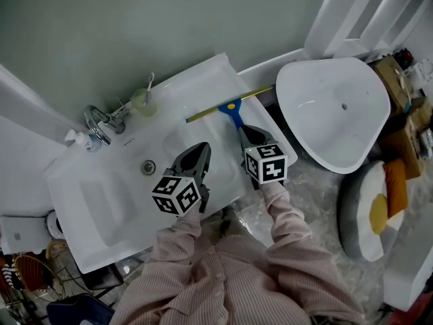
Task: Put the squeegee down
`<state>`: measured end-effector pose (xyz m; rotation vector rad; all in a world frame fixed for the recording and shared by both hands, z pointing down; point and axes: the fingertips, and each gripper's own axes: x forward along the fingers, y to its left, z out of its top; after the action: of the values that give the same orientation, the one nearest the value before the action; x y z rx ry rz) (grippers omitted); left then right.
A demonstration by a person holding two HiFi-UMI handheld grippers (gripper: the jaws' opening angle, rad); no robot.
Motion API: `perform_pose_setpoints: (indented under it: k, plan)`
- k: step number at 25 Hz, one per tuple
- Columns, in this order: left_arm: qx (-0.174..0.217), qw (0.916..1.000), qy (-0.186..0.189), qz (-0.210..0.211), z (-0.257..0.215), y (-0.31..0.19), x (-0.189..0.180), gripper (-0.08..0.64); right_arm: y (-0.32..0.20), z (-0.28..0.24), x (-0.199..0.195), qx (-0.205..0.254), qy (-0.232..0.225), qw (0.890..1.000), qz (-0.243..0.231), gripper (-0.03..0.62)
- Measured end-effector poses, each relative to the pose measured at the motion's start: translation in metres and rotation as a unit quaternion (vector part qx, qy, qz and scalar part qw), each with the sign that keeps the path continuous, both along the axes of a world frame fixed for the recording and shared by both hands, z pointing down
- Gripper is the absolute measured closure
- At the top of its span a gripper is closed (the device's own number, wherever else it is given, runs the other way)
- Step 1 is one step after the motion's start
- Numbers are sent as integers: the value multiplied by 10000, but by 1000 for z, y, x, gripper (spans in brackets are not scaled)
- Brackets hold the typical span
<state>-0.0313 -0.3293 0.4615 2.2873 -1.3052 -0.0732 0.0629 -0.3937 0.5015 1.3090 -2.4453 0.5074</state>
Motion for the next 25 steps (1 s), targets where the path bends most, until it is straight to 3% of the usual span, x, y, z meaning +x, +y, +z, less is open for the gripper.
perform_pose_setpoints:
  k: [11, 19, 25]
  plan:
    - [536, 9976, -391, 186, -43, 29, -4, 558, 43, -45, 8, 344, -776, 9951, -513, 586]
    - [879, 9925, -807, 267, -64, 41, -6, 558, 62, -81, 14, 669, -1300, 9880, -496, 586]
    - [1029, 9907, -880, 154, -77, 46, -14, 558, 70, -102, 20, 921, -1459, 9839, -466, 586]
